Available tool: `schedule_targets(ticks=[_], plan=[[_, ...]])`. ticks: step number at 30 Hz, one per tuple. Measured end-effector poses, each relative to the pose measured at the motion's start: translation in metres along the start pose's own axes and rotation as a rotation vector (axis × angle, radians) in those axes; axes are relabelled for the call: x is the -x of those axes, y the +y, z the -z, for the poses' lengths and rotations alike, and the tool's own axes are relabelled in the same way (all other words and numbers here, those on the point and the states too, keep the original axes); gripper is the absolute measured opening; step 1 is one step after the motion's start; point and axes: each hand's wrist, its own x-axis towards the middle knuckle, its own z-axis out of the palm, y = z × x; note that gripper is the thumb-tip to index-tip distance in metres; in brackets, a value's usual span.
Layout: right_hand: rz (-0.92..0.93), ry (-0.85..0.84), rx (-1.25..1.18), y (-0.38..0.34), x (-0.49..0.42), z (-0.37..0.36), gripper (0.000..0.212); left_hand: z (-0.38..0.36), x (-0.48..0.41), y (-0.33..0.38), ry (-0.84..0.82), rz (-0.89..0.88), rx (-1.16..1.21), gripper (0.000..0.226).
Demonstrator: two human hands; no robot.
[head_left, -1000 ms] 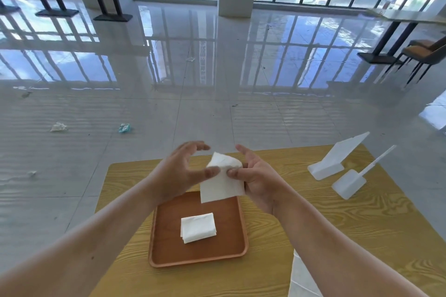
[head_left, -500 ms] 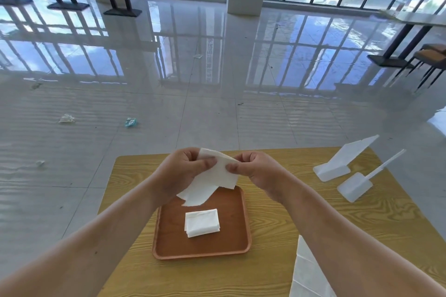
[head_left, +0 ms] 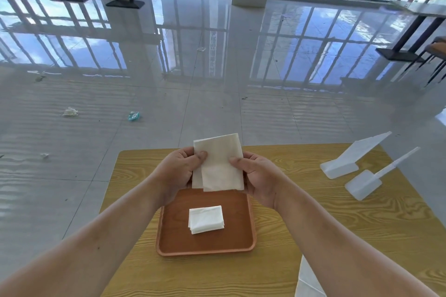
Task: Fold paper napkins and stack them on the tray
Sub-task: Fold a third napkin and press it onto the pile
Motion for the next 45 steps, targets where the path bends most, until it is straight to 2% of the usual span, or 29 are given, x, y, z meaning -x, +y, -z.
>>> schedule_targets(ticks=[3, 6, 9, 11, 12, 14, 15, 16, 18, 21, 24, 27, 29, 31, 33, 34, 37, 39, 45], plan=[[-0.004, 0.039, -0.048, 0.008, -0.01, 0.001, 0.017, 0.007, -0.004, -0.009, -0.05, 0.044, -0.044, 0.024], [-0.011, 0.007, -0.128, 0.016, -0.021, 0.005, 0.021, 0.013, -0.01, -0.017, -0.067, 0.053, 0.012, 0.018], [-0.042, -0.052, -0.195, 0.026, -0.033, 0.01, 0.027, 0.023, -0.019, -0.027, -0.051, 0.058, 0.06, 0.033], [-0.08, -0.088, -0.186, 0.035, -0.04, 0.014, 0.034, 0.029, -0.025, -0.036, -0.07, 0.081, 0.079, 0.04], [-0.087, -0.089, -0.153, 0.041, -0.043, 0.015, 0.031, 0.031, -0.028, -0.042, -0.067, 0.091, 0.072, 0.04], [-0.083, -0.05, -0.038, 0.056, -0.051, 0.017, 0.024, 0.036, -0.036, -0.056, -0.015, 0.075, 0.01, 0.024], [-0.091, -0.013, 0.033, 0.064, -0.056, 0.016, 0.033, 0.039, -0.04, -0.064, 0.009, 0.062, -0.028, 0.019], [-0.1, 0.036, 0.111, 0.072, -0.06, 0.016, 0.04, 0.04, -0.043, -0.073, 0.038, 0.053, -0.075, 0.025], [-0.111, 0.146, 0.26, 0.091, -0.069, 0.015, 0.042, 0.044, -0.051, -0.095, 0.114, 0.049, -0.214, 0.032], [-0.124, 0.258, 0.455, 0.123, -0.078, 0.018, 0.03, 0.048, -0.058, -0.134, 0.221, 0.059, -0.46, 0.018], [-0.114, 0.298, 0.71, 0.155, -0.083, 0.022, 0.023, 0.05, -0.061, -0.166, 0.253, 0.085, -0.648, 0.009], [-0.043, 0.312, 0.899, 0.179, -0.086, 0.023, 0.036, 0.049, -0.064, -0.188, 0.259, 0.114, -0.73, 0.009], [0.039, 0.323, 1.058, 0.192, -0.084, 0.023, 0.051, 0.048, -0.062, -0.2, 0.277, 0.09, -0.81, 0.027], [0.196, 0.312, 1.309, 0.202, -0.079, 0.024, 0.056, 0.048, -0.056, -0.209, 0.293, -0.074, -0.994, 0.045], [0.367, 0.248, 1.482, 0.209, -0.073, 0.027, 0.049, 0.046, -0.05, -0.215, 0.177, -0.278, -1.194, 0.046], [0.404, 0.196, 1.525, 0.213, -0.07, 0.029, 0.045, 0.044, -0.048, -0.217, 0.077, -0.321, -1.275, 0.046], [0.306, 0.034, 1.594, 0.225, -0.064, 0.034, 0.043, 0.037, -0.046, -0.222, -0.129, -0.252, -1.431, 0.054], [0.239, -0.004, 1.605, 0.23, -0.062, 0.037, 0.047, 0.036, -0.047, -0.223, -0.146, -0.209, -1.463, 0.057], [0.199, -0.023, 1.587, 0.227, -0.052, 0.041, 0.057, 0.022, -0.05, -0.213, -0.125, -0.172, -1.539, 0.057]])
